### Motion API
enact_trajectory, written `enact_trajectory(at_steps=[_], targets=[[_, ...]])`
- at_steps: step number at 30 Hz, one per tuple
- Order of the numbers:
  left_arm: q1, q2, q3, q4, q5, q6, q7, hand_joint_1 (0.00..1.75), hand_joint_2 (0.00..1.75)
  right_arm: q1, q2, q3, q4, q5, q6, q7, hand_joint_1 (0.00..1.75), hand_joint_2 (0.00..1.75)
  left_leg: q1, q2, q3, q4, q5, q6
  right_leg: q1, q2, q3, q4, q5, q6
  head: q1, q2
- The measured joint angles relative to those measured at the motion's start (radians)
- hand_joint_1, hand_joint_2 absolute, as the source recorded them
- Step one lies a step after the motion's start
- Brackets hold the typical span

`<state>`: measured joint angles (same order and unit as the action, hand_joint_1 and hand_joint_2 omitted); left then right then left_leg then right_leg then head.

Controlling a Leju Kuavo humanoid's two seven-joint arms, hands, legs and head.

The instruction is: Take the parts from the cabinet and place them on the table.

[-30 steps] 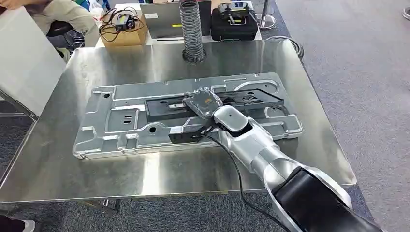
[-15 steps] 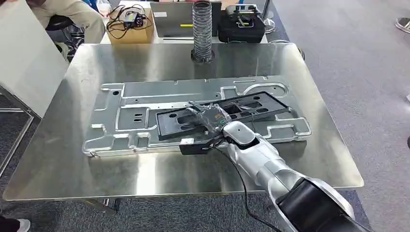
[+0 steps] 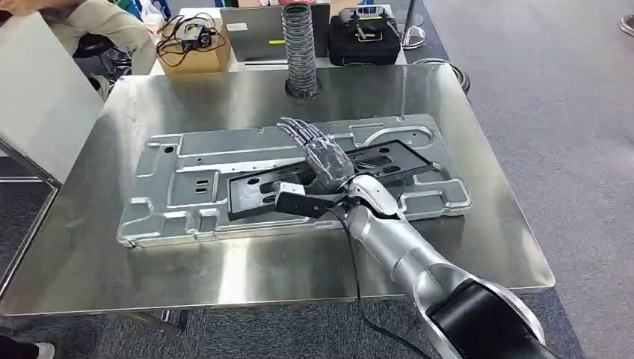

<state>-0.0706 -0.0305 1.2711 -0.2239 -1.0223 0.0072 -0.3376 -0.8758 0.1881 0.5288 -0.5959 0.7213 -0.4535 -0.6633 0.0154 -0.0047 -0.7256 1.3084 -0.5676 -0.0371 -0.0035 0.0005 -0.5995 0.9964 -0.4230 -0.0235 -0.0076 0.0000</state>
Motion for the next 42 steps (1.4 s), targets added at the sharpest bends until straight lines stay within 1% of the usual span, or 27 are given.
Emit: enact_trajectory(at_steps=[3,4,5,8,9,11,13,14,15,16,18,19,21,23,24,25,26,28,29,30,31,33,34,35,39,40,42], targets=[[-0.002,0.002,0.002,0.0,0.008,0.0,-0.01,0.0,0.0,0.061,-0.017,-0.052,-0.206,-0.127,-0.048,-0.014,0.0,0.0,0.007,0.001,0.119,-0.244,0.128,0.001,-0.002,0.001,0.003,0.009,-0.009,0.011,0.0,0.0],[-0.003,0.001,0.004,0.0,0.013,0.0,-0.015,0.0,0.0,0.08,-0.026,-0.07,-0.281,-0.158,-0.07,-0.015,0.0,0.0,0.005,0.0,0.141,-0.28,0.114,0.002,0.004,0.001,0.001,0.014,-0.013,0.017,-0.001,0.0],[-0.004,0.001,0.006,0.0,0.018,-0.001,-0.021,0.0,0.0,0.106,-0.038,-0.088,-0.366,-0.187,-0.095,-0.018,0.0,0.0,0.001,-0.003,0.14,-0.287,0.116,0.016,0.006,0.001,-0.004,0.019,-0.013,0.021,-0.001,0.0],[0.006,0.0,0.016,0.0,0.024,-0.002,-0.024,0.0,0.0,0.218,-0.077,-0.14,-0.634,-0.235,-0.159,-0.023,0.0,0.0,-0.001,-0.005,0.138,-0.286,0.122,0.037,0.004,-0.002,0.001,0.017,-0.008,0.038,-0.001,0.0],[0.007,-0.004,0.018,0.0,0.026,-0.002,-0.024,0.0,0.0,0.249,-0.089,-0.155,-0.7,-0.246,-0.172,-0.024,0.0,0.0,0.002,-0.002,0.141,-0.294,0.125,0.045,0.003,-0.001,-0.001,0.024,-0.021,0.044,0.0,0.0],[0.006,-0.004,0.024,0.0,0.029,-0.002,-0.024,0.0,0.0,0.311,-0.118,-0.183,-0.818,-0.263,-0.212,-0.03,0.0,0.0,0.001,-0.001,0.138,-0.295,0.13,0.053,-0.001,0.0,-0.031,0.108,-0.092,0.054,0.003,0.0],[0.007,-0.006,0.027,0.0,0.033,0.0,-0.021,0.0,0.0,0.399,-0.16,-0.218,-0.934,-0.27,-0.238,-0.032,0.0,0.0,-0.003,-0.002,0.133,-0.294,0.133,0.058,-0.002,0.0,-0.1,0.278,-0.173,0.061,0.003,0.0],[0.008,-0.007,0.031,0.0,0.036,0.001,-0.018,0.0,0.0,0.441,-0.175,-0.238,-0.978,-0.268,-0.243,-0.032,0.0,0.0,-0.005,-0.002,0.129,-0.293,0.134,0.06,-0.002,0.0,-0.121,0.329,-0.189,0.06,0.003,0.0],[0.009,-0.007,0.032,0.0,0.037,0.002,-0.018,0.0,0.0,0.473,-0.188,-0.253,-1.006,-0.267,-0.243,-0.032,0.0,0.0,-0.007,-0.002,0.125,-0.291,0.135,0.062,-0.002,0.0,-0.118,0.327,-0.179,0.058,0.003,0.0],[0.01,-0.007,0.033,0.0,0.038,0.003,-0.016,0.0,0.0,0.502,-0.204,-0.27,-1.038,-0.267,-0.245,-0.032,0.0,0.0,-0.01,-0.002,0.122,-0.29,0.137,0.064,-0.001,0.0,-0.09,0.279,-0.15,0.053,0.003,0.0],[0.009,-0.009,0.035,0.0,0.042,0.003,-0.016,0.0,0.0,0.566,-0.233,-0.302,-1.104,-0.27,-0.246,-0.032,0.0,0.0,-0.016,-0.003,0.119,-0.29,0.142,0.064,0.005,0.0,0.022,0.087,-0.075,0.034,0.003,0.0],[0.009,-0.013,0.037,0.0,0.044,0.002,-0.018,0.0,0.0,0.59,-0.245,-0.319,-1.131,-0.272,-0.246,-0.032,0.0,0.0,-0.015,-0.002,0.119,-0.29,0.145,0.063,0.012,-0.001,0.062,0.009,-0.074,0.022,0.002,0.0],[0.008,-0.015,0.039,0.0,0.048,0.002,-0.018,0.0,0.0,0.632,-0.256,-0.342,-1.158,-0.279,-0.246,-0.032,0.0,0.0,-0.016,0.0,0.116,-0.291,0.152,0.052,0.017,-0.003,0.059,0.006,-0.056,0.023,0.006,0.0],[0.007,-0.015,0.039,0.0,0.056,0.001,-0.019,0.0,0.0,0.692,-0.272,-0.374,-1.183,-0.289,-0.246,-0.032,0.0,0.0,-0.013,-0.001,0.118,-0.298,0.163,0.041,0.02,-0.003,0.059,0.004,-0.047,0.016,0.007,0.0],[0.008,-0.013,0.039,0.0,0.059,-0.001,-0.021,0.0,0.0,0.717,-0.275,-0.389,-1.186,-0.292,-0.246,-0.032,0.0,0.0,-0.02,-0.001,0.116,-0.295,0.161,0.035,0.008,-0.007,0.059,-0.013,-0.031,0.012,0.007,0.0],[0.009,-0.013,0.04,0.0,0.059,-0.001,-0.021,0.0,0.0,0.737,-0.275,-0.398,-1.186,-0.299,-0.245,-0.031,0.0,0.0,-0.016,0.0,0.108,-0.28,0.13,0.029,0.006,-0.011,0.053,-0.02,-0.019,0.008,0.006,0.0],[0.01,-0.013,0.043,0.0,0.058,-0.002,-0.021,0.0,0.0,0.758,-0.278,-0.405,-1.189,-0.306,-0.245,-0.032,0.0,0.0,-0.014,-0.001,0.09,-0.227,0.073,0.026,0.005,-0.011,0.042,-0.021,-0.011,0.002,0.001,0.0],[0.008,-0.013,0.048,0.0,0.056,-0.003,-0.021,0.0,0.0,0.799,-0.285,-0.421,-1.191,-0.316,-0.245,-0.032,0.0,0.0,-0.007,-0.001,0.043,-0.075,-0.027,0.017,0.005,-0.012,0.018,-0.02,0.006,0.001,0.003,0.0],[0.008,-0.013,0.048,0.0,0.056,-0.003,-0.021,0.0,0.0,0.814,-0.29,-0.426,-1.191,-0.318,-0.245,-0.032,0.0,0.0,-0.005,0.0,0.03,-0.012,-0.058,0.012,0.005,-0.012,0.002,-0.018,0.015,0.003,0.002,0.0],[0.008,-0.013,0.049,0.0,0.056,-0.003,-0.021,0.0,0.0,0.826,-0.293,-0.431,-1.191,-0.319,-0.245,-0.032,0.0,0.0,-0.003,0.0,0.043,0.001,-0.061,0.009,0.004,-0.012,-0.014,-0.014,0.026,0.005,0.001,0.0],[0.008,-0.012,0.049,0.0,0.055,-0.003,-0.021,0.0,0.0,0.834,-0.295,-0.435,-1.191,-0.322,-0.245,-0.032,0.0,0.0,-0.001,0.0,0.079,-0.037,-0.045,0.007,0.001,-0.012,-0.028,-0.01,0.034,0.008,0.002,0.0],[0.004,-0.011,0.05,0.0,0.055,-0.004,-0.019,0.0,0.0,0.863,-0.296,-0.445,-1.189,-0.346,-0.245,-0.032,0.0,0.0,0.002,0.0,0.208,-0.217,0.011,0.004,-0.003,-0.011,-0.053,0.002,0.046,0.018,0.001,0.0],[0.001,-0.011,0.051,0.0,0.055,-0.006,-0.018,0.0,0.0,0.884,-0.296,-0.45,-1.187,-0.366,-0.245,-0.032,0.0,0.0,0.005,-0.001,0.276,-0.312,0.012,0.006,-0.004,-0.012,-0.061,0.013,0.052,0.024,0.001,0.0],[-0.002,-0.011,0.051,0.0,0.055,-0.007,-0.018,0.0,0.0,0.904,-0.296,-0.454,-1.186,-0.38,-0.245,-0.031,0.0,0.0,-0.005,-0.005,0.266,-0.315,0.009,0.016,0.003,-0.014,-0.061,0.014,0.056,0.03,0.003,0.0],[0.008,-0.011,0.055,0.0,0.058,-0.009,-0.023,0.0,0.0,0.963,-0.295,-0.473,-1.175,-0.424,-0.222,-0.032,0.0,0.0,-0.01,-0.003,0.25,-0.317,0.048,0.048,-0.006,-0.012,-0.062,0.002,0.093,0.056,0.006,0.0],[0.006,-0.011,0.055,0.0,0.059,-0.009,-0.023,0.0,0.0,0.976,-0.295,-0.481,-1.17,-0.427,-0.216,-0.031,0.0,0.0,-0.005,0.004,0.239,-0.319,0.063,0.055,-0.012,-0.008,-0.073,0.014,0.064,0.06,0.004,0.0],[0.005,-0.011,0.055,0.0,0.059,-0.008,-0.021,0.0,0.0,0.987,-0.294,-0.493,-1.154,-0.433,-0.207,-0.032,0.0,0.0,-0.005,0.007,0.208,-0.319,0.088,0.064,-0.012,-0.007,-0.112,0.135,-0.076,0.068,0.01,0.0]])
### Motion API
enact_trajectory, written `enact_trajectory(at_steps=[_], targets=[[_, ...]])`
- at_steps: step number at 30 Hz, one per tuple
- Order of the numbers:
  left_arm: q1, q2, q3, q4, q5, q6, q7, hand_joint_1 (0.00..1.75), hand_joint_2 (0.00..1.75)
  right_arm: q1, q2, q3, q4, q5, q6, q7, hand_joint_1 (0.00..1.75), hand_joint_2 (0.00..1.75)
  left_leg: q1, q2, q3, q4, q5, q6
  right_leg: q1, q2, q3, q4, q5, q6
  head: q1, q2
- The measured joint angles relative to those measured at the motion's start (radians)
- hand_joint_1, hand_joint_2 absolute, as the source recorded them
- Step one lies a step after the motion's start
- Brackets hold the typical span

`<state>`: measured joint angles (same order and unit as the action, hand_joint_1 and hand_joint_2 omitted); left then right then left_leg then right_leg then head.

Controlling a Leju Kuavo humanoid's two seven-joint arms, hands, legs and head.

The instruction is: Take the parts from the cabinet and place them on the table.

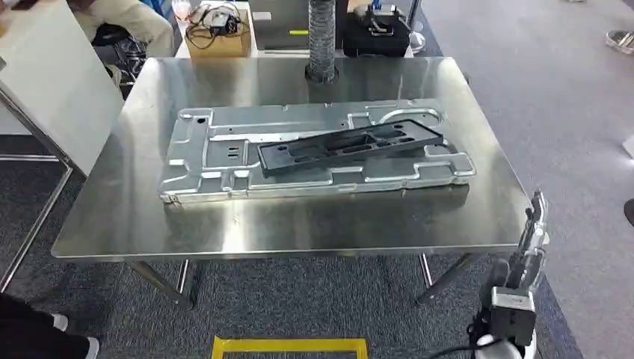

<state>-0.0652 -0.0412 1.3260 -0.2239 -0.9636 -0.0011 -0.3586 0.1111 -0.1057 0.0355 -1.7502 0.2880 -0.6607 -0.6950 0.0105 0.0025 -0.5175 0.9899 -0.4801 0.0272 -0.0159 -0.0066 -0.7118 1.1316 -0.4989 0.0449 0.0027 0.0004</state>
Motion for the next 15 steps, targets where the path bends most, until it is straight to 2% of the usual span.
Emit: enact_trajectory(at_steps=[1,2,3,4,5,6,7,8,9,11,12,13,14,15], targets=[[0.0,0.0,0.0,0.0,0.0,0.0,0.0,0.0,0.0,0.006,0.003,-0.006,0.01,-0.005,0.0,0.0,0.0,0.0,-0.001,0.002,-0.017,0.001,0.012,0.001,0.0,0.0,-0.021,0.086,-0.057,0.004,0.0,0.0],[0.0,0.0,0.0,0.0,0.0,0.0,0.001,0.0,0.0,0.014,0.003,-0.011,0.019,-0.016,-0.002,0.0,0.0,0.0,-0.001,0.003,-0.032,0.002,0.023,0.001,0.0,0.0,-0.03,0.153,-0.088,0.006,-0.001,0.0],[0.001,0.0,0.0,0.0,0.0,0.0,0.001,0.0,0.0,0.022,0.004,-0.012,0.03,-0.028,-0.003,0.0,0.0,0.0,-0.001,0.003,-0.046,0.003,0.034,0.0,0.0,0.0,-0.025,0.19,-0.089,0.007,0.001,0.0],[0.002,0.0,0.001,0.0,0.0,0.0,0.0,0.0,0.0,0.028,0.004,-0.014,0.042,-0.04,-0.004,0.0,0.0,0.0,-0.001,0.002,-0.063,0.005,0.045,-0.002,0.0,0.0,0.0,0.188,-0.063,0.007,0.001,0.0],[0.002,0.0,0.001,0.0,0.0,0.0,-0.001,0.0,0.0,0.034,0.004,-0.016,0.051,-0.048,-0.005,0.0,0.0,0.0,-0.002,0.002,-0.08,0.008,0.056,-0.004,0.0,0.0,0.041,0.148,-0.028,0.004,0.002,0.0],[0.003,-0.001,0.001,0.0,-0.003,0.0,-0.003,0.0,0.0,0.037,0.005,-0.018,0.057,-0.057,-0.007,0.0,0.0,0.0,-0.002,0.002,-0.095,0.009,0.065,-0.007,0.0,0.001,0.102,0.075,-0.001,-0.001,0.002,0.0],[0.003,-0.002,0.001,0.0,-0.005,0.0,-0.005,0.0,0.0,0.038,0.005,-0.018,0.063,-0.068,-0.011,0.0,0.0,0.0,-0.002,0.002,-0.105,0.012,0.075,-0.011,0.001,0.001,0.176,-0.019,-0.001,-0.007,0.002,0.0],[0.004,-0.002,0.001,0.0,-0.01,-0.001,-0.007,0.0,0.0,0.039,0.005,-0.019,0.067,-0.074,-0.012,0.0,0.0,0.0,-0.005,0.001,-0.109,0.014,0.081,-0.017,0.005,0.003,0.252,-0.106,-0.026,-0.014,0.002,0.0],[0.004,-0.005,0.001,0.0,-0.01,-0.002,-0.01,0.0,0.0,0.039,0.005,-0.02,0.071,-0.077,-0.012,0.0,0.0,0.0,-0.007,0.002,-0.113,0.016,0.088,-0.022,0.009,0.003,0.285,-0.172,-0.049,-0.02,0.002,0.0],[0.005,-0.005,0.001,0.0,-0.01,-0.002,-0.011,0.0,0.0,0.055,0.006,-0.024,0.082,-0.086,-0.012,0.0,0.0,0.0,-0.004,0.002,-0.116,0.008,0.111,-0.033,0.014,0.001,0.268,-0.168,-0.04,-0.031,0.003,0.0],[0.007,-0.005,0.001,0.0,-0.01,-0.002,-0.011,0.0,0.0,0.064,0.009,-0.027,0.093,-0.086,0.004,0.0,0.0,0.0,-0.007,0.001,-0.117,0.007,0.12,-0.042,0.012,0.001,0.263,-0.172,-0.029,-0.04,0.002,0.0],[0.01,-0.005,0.002,0.0,-0.009,-0.003,-0.011,0.0,0.0,0.066,0.018,-0.036,0.115,-0.085,0.029,0.0,0.0,0.0,0.0,0.001,-0.121,0.015,0.104,-0.046,0.007,-0.007,0.255,-0.175,-0.015,-0.049,0.002,0.0],[0.012,-0.005,0.003,0.0,-0.01,-0.004,-0.011,0.0,0.0,0.068,0.027,-0.046,0.135,-0.083,0.05,0.0,0.0,0.0,0.0,0.001,-0.136,0.048,0.047,-0.048,0.008,-0.006,0.242,-0.175,-0.005,-0.058,0.0,0.0],[0.012,-0.007,0.003,0.0,-0.01,-0.005,-0.01,0.0,0.0,0.071,0.031,-0.052,0.15,-0.079,0.061,0.0,0.0,0.0,0.001,0.001,-0.153,0.11,-0.021,-0.049,0.009,-0.006,0.228,-0.173,0.006,-0.064,-0.008,0.0]])
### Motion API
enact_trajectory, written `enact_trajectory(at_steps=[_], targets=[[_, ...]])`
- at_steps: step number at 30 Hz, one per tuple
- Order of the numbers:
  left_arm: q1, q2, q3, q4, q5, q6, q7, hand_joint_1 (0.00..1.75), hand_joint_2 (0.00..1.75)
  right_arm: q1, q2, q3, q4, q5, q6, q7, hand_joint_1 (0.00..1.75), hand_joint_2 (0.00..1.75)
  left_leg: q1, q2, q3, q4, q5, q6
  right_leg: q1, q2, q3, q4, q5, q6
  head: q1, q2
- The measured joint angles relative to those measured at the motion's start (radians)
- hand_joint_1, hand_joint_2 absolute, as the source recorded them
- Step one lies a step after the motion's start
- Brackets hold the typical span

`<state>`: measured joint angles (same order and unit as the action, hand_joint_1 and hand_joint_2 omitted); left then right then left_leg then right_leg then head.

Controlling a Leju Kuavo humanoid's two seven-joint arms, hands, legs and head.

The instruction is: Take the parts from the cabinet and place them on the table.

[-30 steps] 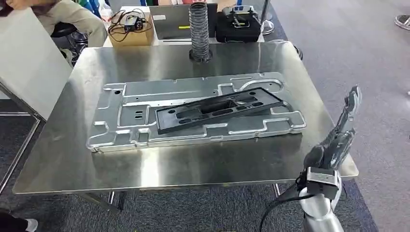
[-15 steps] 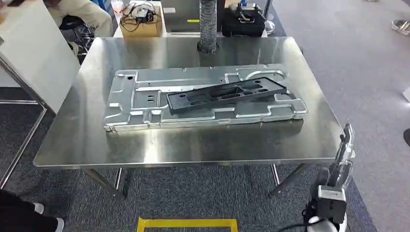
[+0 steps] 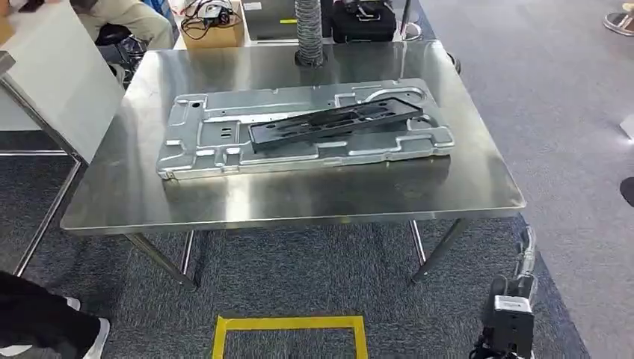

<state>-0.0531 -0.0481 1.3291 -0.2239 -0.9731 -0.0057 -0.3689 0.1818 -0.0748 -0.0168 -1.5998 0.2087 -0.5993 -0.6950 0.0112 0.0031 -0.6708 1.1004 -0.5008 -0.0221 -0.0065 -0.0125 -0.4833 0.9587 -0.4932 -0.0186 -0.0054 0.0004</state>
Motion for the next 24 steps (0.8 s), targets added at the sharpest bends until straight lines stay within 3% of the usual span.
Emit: enact_trajectory(at_steps=[2,3,4,5,6,7,8,9,12,13,14,15,16,17,18,19,20,21,22,23,24], targets=[[-0.003,-0.003,0.001,0.0,0.0,0.0,0.001,0.0,0.0,0.007,0.01,-0.006,0.031,0.005,0.015,0.0,0.0,0.0,0.0,0.0,-0.035,0.166,-0.109,-0.004,0.005,-0.001,-0.034,0.003,0.025,-0.003,0.0,0.0],[-0.003,-0.004,0.001,0.0,0.0,0.0,0.001,0.0,0.0,0.008,0.012,-0.008,0.042,0.01,0.019,0.0,0.0,0.0,0.0,0.0,-0.039,0.22,-0.115,-0.004,0.007,-0.002,-0.053,0.007,0.037,-0.003,0.0,0.0],[-0.003,-0.004,0.001,0.0,0.0,0.0,0.001,0.0,0.0,0.008,0.017,-0.013,0.066,0.019,0.033,0.0,0.0,0.0,0.0,0.0,-0.024,0.235,-0.084,-0.003,0.008,-0.001,-0.072,0.012,0.048,-0.002,0.0,0.0],[-0.003,-0.004,0.002,0.0,-0.001,0.0,0.001,0.0,0.0,0.004,0.024,-0.022,0.105,0.033,0.055,0.0,0.0,0.0,0.0,0.0,0.01,0.21,-0.039,0.0,0.01,-0.001,-0.088,0.016,0.056,-0.001,-0.001,0.0],[-0.004,-0.005,0.002,0.0,-0.001,0.0,0.001,0.0,0.0,-0.002,0.031,-0.032,0.157,0.047,0.079,0.002,0.0,0.0,-0.001,0.0,0.066,0.145,0.003,0.005,0.011,-0.001,-0.103,0.023,0.064,0.001,0.0,0.0],[-0.006,-0.005,0.003,0.0,-0.001,0.0,-0.001,0.0,0.0,-0.013,0.039,-0.042,0.215,0.06,0.093,0.002,0.0,0.0,-0.002,0.0,0.138,0.051,0.016,0.01,0.012,-0.001,-0.115,0.029,0.072,0.003,0.0,0.0],[-0.011,-0.005,0.004,0.0,-0.001,0.0,-0.002,0.0,0.0,-0.025,0.044,-0.047,0.292,0.072,0.097,0.002,0.0,0.0,-0.005,0.0,0.211,-0.053,-0.022,0.017,0.014,-0.002,-0.124,0.036,0.078,0.008,0.0,0.0],[-0.014,-0.005,0.004,0.0,-0.001,0.0,-0.002,0.0,0.0,-0.036,0.047,-0.051,0.352,0.075,0.09,0.002,0.0,0.0,-0.009,0.0,0.251,-0.13,-0.049,0.017,0.017,-0.002,-0.13,0.043,0.084,0.014,0.0,0.0],[-0.016,-0.009,0.006,0.0,-0.003,-0.002,-0.002,0.0,0.0,-0.062,0.055,-0.055,0.51,0.077,0.075,0.001,0.0,0.0,-0.016,0.0,0.23,-0.128,-0.035,0.04,0.01,-0.006,-0.134,0.035,0.114,0.032,0.002,0.0],[-0.013,-0.016,0.007,0.001,-0.003,-0.002,-0.002,0.0,0.0,-0.065,0.056,-0.057,0.543,0.078,0.074,0.0,0.0,0.0,-0.006,0.003,0.222,-0.141,-0.015,0.048,0.01,-0.005,-0.139,0.037,0.115,0.037,-0.001,0.0],[-0.017,-0.017,0.008,0.001,-0.003,-0.002,-0.002,0.0,0.0,-0.068,0.056,-0.058,0.575,0.078,0.073,0.0,0.0,0.0,-0.008,0.007,0.209,-0.14,-0.003,0.055,0.006,0.003,-0.149,0.057,0.072,0.043,-0.004,0.0],[-0.018,-0.017,0.008,0.001,-0.003,-0.002,-0.002,0.0,0.0,-0.072,0.056,-0.059,0.598,0.078,0.072,0.0,0.0,0.0,-0.008,0.007,0.192,-0.14,0.011,0.062,0.003,0.005,-0.166,0.108,0.003,0.048,0.001,0.0],[-0.017,-0.018,0.009,0.001,-0.003,-0.002,-0.002,0.0,0.0,-0.079,0.056,-0.06,0.621,0.079,0.068,0.0,0.0,0.0,-0.009,0.007,0.174,-0.139,0.024,0.063,-0.001,0.006,-0.184,0.185,-0.066,0.055,0.003,0.0],[-0.016,-0.019,0.01,0.001,-0.004,-0.003,-0.002,0.0,0.0,-0.09,0.057,-0.062,0.66,0.088,0.058,0.0,0.0,0.0,-0.01,0.009,0.158,-0.138,0.037,0.063,-0.004,0.006,-0.198,0.26,-0.112,0.061,0.002,0.0],[-0.017,-0.019,0.011,0.001,-0.005,-0.003,-0.002,0.0,0.0,-0.104,0.058,-0.064,0.712,0.09,0.058,0.0,0.0,0.0,-0.01,0.009,0.141,-0.136,0.049,0.061,-0.006,0.006,-0.205,0.319,-0.124,0.065,0.004,0.0],[-0.017,-0.019,0.011,0.001,-0.007,-0.004,-0.003,0.0,0.0,-0.116,0.058,-0.068,0.76,0.09,0.058,0.0,0.0,0.0,-0.01,0.009,0.123,-0.132,0.06,0.059,-0.01,0.006,-0.197,0.345,-0.103,0.068,0.003,0.0],[-0.017,-0.02,0.012,0.001,-0.009,-0.005,-0.004,0.0,0.0,-0.124,0.058,-0.073,0.813,0.089,0.058,0.0,0.0,0.0,-0.009,0.009,0.108,-0.127,0.07,0.058,-0.013,0.006,-0.171,0.333,-0.064,0.069,0.005,0.0],[-0.016,-0.02,0.012,0.001,-0.011,-0.005,-0.006,0.0,0.0,-0.137,0.058,-0.079,0.878,0.088,0.056,0.0,0.0,0.0,-0.009,0.009,0.088,-0.12,0.08,0.055,-0.015,0.006,-0.123,0.279,-0.018,0.069,0.004,0.0],[-0.015,-0.02,0.012,0.001,-0.012,-0.005,-0.009,0.0,0.0,-0.147,0.058,-0.083,0.949,0.089,0.048,0.0,0.0,0.0,-0.009,0.007,0.07,-0.112,0.089,0.051,-0.016,0.007,-0.059,0.194,0.004,0.066,0.005,0.0],[-0.015,-0.022,0.013,0.001,-0.015,-0.005,-0.012,0.0,0.0,-0.154,0.058,-0.084,1.01,0.095,0.037,0.005,0.0,0.0,-0.009,0.006,0.059,-0.104,0.097,0.047,-0.017,0.007,0.016,0.091,-0.016,0.061,0.005,0.0],[-0.013,-0.023,0.013,0.001,-0.015,-0.005,-0.014,0.0,0.0,-0.162,0.058,-0.084,1.056,0.101,0.03,0.01,0.0,0.0,-0.013,0.005,0.051,-0.097,0.102,0.04,-0.009,0.007,0.066,-0.001,-0.054,0.056,0.006,0.0]])
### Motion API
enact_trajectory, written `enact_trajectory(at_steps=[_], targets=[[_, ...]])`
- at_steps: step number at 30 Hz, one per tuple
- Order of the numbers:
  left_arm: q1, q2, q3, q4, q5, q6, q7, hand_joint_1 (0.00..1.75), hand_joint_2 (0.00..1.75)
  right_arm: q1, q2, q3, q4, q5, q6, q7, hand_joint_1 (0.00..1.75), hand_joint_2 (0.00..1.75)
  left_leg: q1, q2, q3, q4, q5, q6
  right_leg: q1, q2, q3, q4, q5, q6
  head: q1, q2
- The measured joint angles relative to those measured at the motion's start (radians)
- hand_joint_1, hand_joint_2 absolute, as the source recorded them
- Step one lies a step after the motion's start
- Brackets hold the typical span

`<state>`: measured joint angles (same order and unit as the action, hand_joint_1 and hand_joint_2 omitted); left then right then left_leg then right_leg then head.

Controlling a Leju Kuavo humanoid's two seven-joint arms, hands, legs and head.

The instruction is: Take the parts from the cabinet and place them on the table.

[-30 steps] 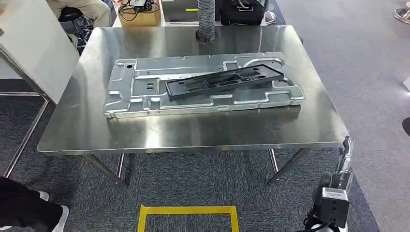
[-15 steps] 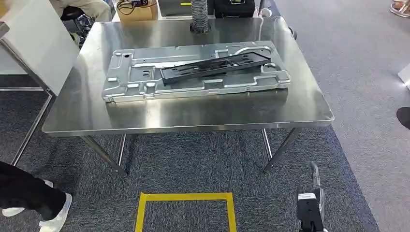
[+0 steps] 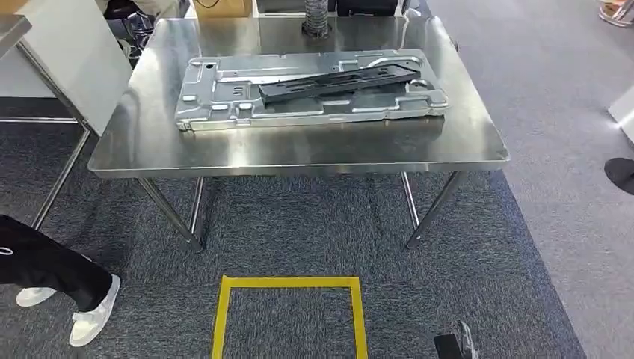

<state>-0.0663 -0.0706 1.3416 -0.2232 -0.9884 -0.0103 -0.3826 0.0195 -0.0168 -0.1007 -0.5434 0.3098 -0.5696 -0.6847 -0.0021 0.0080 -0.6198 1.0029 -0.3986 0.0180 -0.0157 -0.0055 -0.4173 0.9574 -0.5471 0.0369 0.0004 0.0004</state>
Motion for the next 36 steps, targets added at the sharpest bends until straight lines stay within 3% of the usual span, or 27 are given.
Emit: enact_trajectory(at_steps=[3,4,5,6,8,9,10,11,13,14,15,16,19,20,21,23,24,25,26,27,28,29,30,31,34,35,36], targets=[[0.002,-0.001,0.001,0.0,-0.003,0.0,-0.002,0.0,0.0,-0.004,0.002,-0.005,0.136,0.006,-0.012,0.002,0.0,0.0,0.006,0.002,-0.003,-0.006,0.028,-0.021,0.009,0.001,-0.012,0.0,0.006,-0.023,-0.003,0.0],[0.006,0.0,0.002,0.0,-0.003,0.0,-0.002,0.0,0.0,-0.003,0.002,-0.005,0.167,0.008,-0.011,0.01,0.0,0.0,0.005,0.001,-0.007,-0.006,0.033,-0.029,0.002,0.0,-0.021,-0.007,0.022,-0.035,-0.003,0.0],[0.009,0.0,0.002,0.0,-0.003,0.0,-0.003,0.0,0.0,-0.011,0.004,-0.005,0.195,0.017,-0.001,0.039,0.0,0.0,0.011,0.0,-0.02,0.013,-0.006,-0.032,0.002,-0.006,-0.036,-0.007,0.035,-0.044,-0.003,0.0],[0.01,0.0,0.002,0.0,-0.003,-0.001,-0.003,0.0,0.0,-0.017,0.005,-0.005,0.221,0.03,0.015,0.085,0.0,0.0,0.012,-0.001,-0.036,0.057,-0.072,-0.033,0.003,-0.004,-0.051,-0.006,0.048,-0.053,-0.008,0.0],[0.008,-0.001,0.002,0.0,-0.007,-0.008,-0.007,0.0,0.0,-0.02,0.005,-0.004,0.263,0.052,0.049,0.2,0.0,0.0,0.012,-0.001,-0.067,0.201,-0.196,-0.039,0.008,-0.005,-0.083,-0.006,0.073,-0.055,-0.01,0.0],[0.007,-0.001,0.002,0.0,-0.006,-0.009,-0.009,0.0,0.0,-0.02,0.005,-0.003,0.279,0.06,0.061,0.245,0.0,0.0,0.013,-0.001,-0.075,0.272,-0.222,-0.04,0.01,-0.007,-0.101,-0.003,0.085,-0.055,-0.01,0.0],[0.008,-0.001,0.002,0.0,-0.006,-0.009,-0.01,0.0,0.0,-0.02,0.005,-0.003,0.292,0.063,0.075,0.282,0.0,0.0,0.013,-0.001,-0.07,0.314,-0.209,-0.041,0.012,-0.008,-0.121,0.002,0.097,-0.055,-0.01,0.0],[0.009,0.0,0.002,0.0,-0.007,-0.009,-0.01,0.0,0.0,-0.02,0.005,-0.002,0.304,0.065,0.092,0.313,0.0,0.0,0.013,-0.001,-0.047,0.316,-0.168,-0.04,0.012,-0.008,-0.143,0.009,0.108,-0.053,-0.01,0.0],[0.007,0.0,0.002,0.0,-0.008,-0.009,-0.011,0.0,0.0,-0.021,0.005,0.0,0.324,0.066,0.124,0.351,0.0,0.0,0.013,-0.001,0.046,0.219,-0.096,-0.035,0.012,-0.008,-0.181,0.027,0.124,-0.048,-0.011,0.0],[0.005,0.0,0.002,0.0,-0.01,-0.009,-0.011,0.0,0.0,-0.022,0.005,0.0,0.331,0.061,0.14,0.362,0.0,0.0,0.013,-0.001,0.117,0.129,-0.102,-0.03,0.012,-0.008,-0.197,0.037,0.131,-0.045,-0.011,0.0],[0.002,0.001,0.002,0.0,-0.011,-0.009,-0.012,0.0,0.0,-0.023,0.005,0.0,0.334,0.056,0.16,0.373,0.0,0.0,0.008,-0.002,0.195,0.018,-0.15,-0.023,0.017,-0.006,-0.207,0.048,0.138,-0.04,-0.011,0.0],[-0.001,0.001,0.002,0.0,-0.017,-0.01,-0.013,0.0,0.0,-0.023,0.005,0.0,0.338,0.049,0.178,0.38,0.0,0.0,0.006,-0.001,0.217,-0.043,-0.18,-0.018,0.017,-0.007,-0.212,0.052,0.144,-0.032,-0.009,0.0],[0.004,0.001,0.002,0.0,-0.021,-0.01,-0.012,0.0,0.0,-0.024,0.004,-0.002,0.349,0.027,0.243,0.405,0.0,0.0,0.004,0.0,0.196,-0.039,-0.155,0.001,0.016,-0.008,-0.217,0.043,0.179,-0.013,-0.008,0.0],[0.003,0.0,0.002,0.001,-0.021,-0.01,-0.011,0.0,0.0,-0.026,0.001,-0.004,0.353,0.021,0.261,0.412,0.0,0.0,0.009,0.007,0.186,-0.04,-0.142,0.008,0.008,-0.002,-0.225,0.054,0.158,-0.009,-0.012,0.0],[0.003,0.0,0.002,0.001,-0.021,-0.01,-0.01,0.0,0.0,-0.027,0.002,-0.004,0.354,0.018,0.28,0.421,0.0,0.0,0.009,0.007,0.171,-0.04,-0.129,0.018,0.008,-0.001,-0.237,0.086,0.096,-0.003,-0.008,0.0],[0.003,0.0,0.002,0.001,-0.021,-0.01,-0.011,0.0,0.0,-0.026,0.002,-0.005,0.357,0.015,0.305,0.432,0.0,0.0,0.007,0.007,0.139,-0.039,-0.103,0.022,0.003,0.001,-0.27,0.229,-0.036,0.007,-0.001,0.0],[0.004,0.0,0.002,0.001,-0.021,-0.01,-0.012,0.0,0.0,-0.027,0.001,-0.005,0.358,0.014,0.317,0.439,0.0,0.0,0.005,0.007,0.121,-0.038,-0.09,0.021,0.002,0.001,-0.284,0.306,-0.069,0.01,-0.002,0.0],[0.004,0.0,0.002,0.001,-0.021,-0.011,-0.012,0.0,0.0,-0.028,0.0,-0.005,0.358,0.014,0.323,0.443,0.0,0.0,0.005,0.007,0.104,-0.034,-0.078,0.02,0.002,0.001,-0.286,0.355,-0.064,0.013,-0.001,0.0],[0.004,0.0,0.002,0.001,-0.023,-0.011,-0.012,0.0,0.0,-0.028,0.0,-0.005,0.358,0.014,0.327,0.444,0.0,0.0,0.005,0.008,0.086,-0.03,-0.067,0.018,0.001,0.001,-0.271,0.365,-0.032,0.014,-0.002,0.0],[0.004,0.0,0.002,0.001,-0.024,-0.011,-0.012,0.0,0.0,-0.029,0.0,-0.005,0.358,0.014,0.329,0.445,0.0,0.0,0.005,0.008,0.066,-0.025,-0.056,0.016,0.0,0.001,-0.235,0.336,0.013,0.013,-0.001,0.0],[0.004,0.0,0.002,0.001,-0.024,-0.012,-0.012,0.0,0.0,-0.029,0.0,-0.005,0.358,0.014,0.331,0.446,0.0,0.0,0.005,0.008,0.049,-0.017,-0.046,0.013,0.0,0.001,-0.176,0.265,0.048,0.01,-0.002,0.0],[0.003,0.0,0.002,0.001,-0.024,-0.012,-0.012,0.0,0.0,-0.032,-0.001,-0.005,0.358,0.014,0.332,0.447,0.0,0.0,0.005,0.007,0.035,-0.012,-0.039,0.01,0.0,0.001,-0.108,0.175,0.05,0.005,-0.001,0.0],[0.004,-0.001,0.002,0.001,-0.025,-0.012,-0.013,0.0,0.0,-0.036,-0.001,-0.005,0.358,0.014,0.335,0.452,0.0,0.0,0.001,0.006,0.026,-0.005,-0.032,0.005,0.004,0.002,-0.025,0.073,0.021,-0.001,-0.001,0.0],[0.004,-0.002,0.002,0.001,-0.025,-0.012,-0.013,0.0,0.0,-0.039,-0.002,-0.005,0.358,0.013,0.336,0.454,0.0,0.0,0.0,0.006,0.02,0.0,-0.026,-0.001,0.008,0.002,0.014,-0.002,-0.004,-0.01,-0.001,0.0],[0.003,-0.002,0.002,0.001,-0.022,-0.012,-0.013,0.0,0.0,-0.04,-0.002,-0.006,0.359,0.013,0.339,0.466,0.0,0.0,0.004,0.008,0.008,-0.004,0.008,-0.02,0.013,0.003,-0.007,-0.007,0.007,-0.034,-0.002,0.0],[0.005,-0.002,0.002,0.001,-0.02,-0.011,-0.013,0.0,0.0,-0.039,-0.001,-0.005,0.362,0.014,0.339,0.47,0.0,0.0,0.007,0.005,0.002,0.002,0.001,-0.024,0.006,-0.004,-0.018,-0.014,0.022,-0.044,0.001,0.0],[0.007,-0.002,0.002,0.001,-0.02,-0.011,-0.012,0.0,0.0,-0.041,-0.001,-0.006,0.362,0.014,0.339,0.471,0.0,0.0,0.008,0.002,-0.01,0.028,-0.053,-0.028,0.008,-0.005,-0.031,-0.013,0.035,-0.052,-0.001,0.0]])
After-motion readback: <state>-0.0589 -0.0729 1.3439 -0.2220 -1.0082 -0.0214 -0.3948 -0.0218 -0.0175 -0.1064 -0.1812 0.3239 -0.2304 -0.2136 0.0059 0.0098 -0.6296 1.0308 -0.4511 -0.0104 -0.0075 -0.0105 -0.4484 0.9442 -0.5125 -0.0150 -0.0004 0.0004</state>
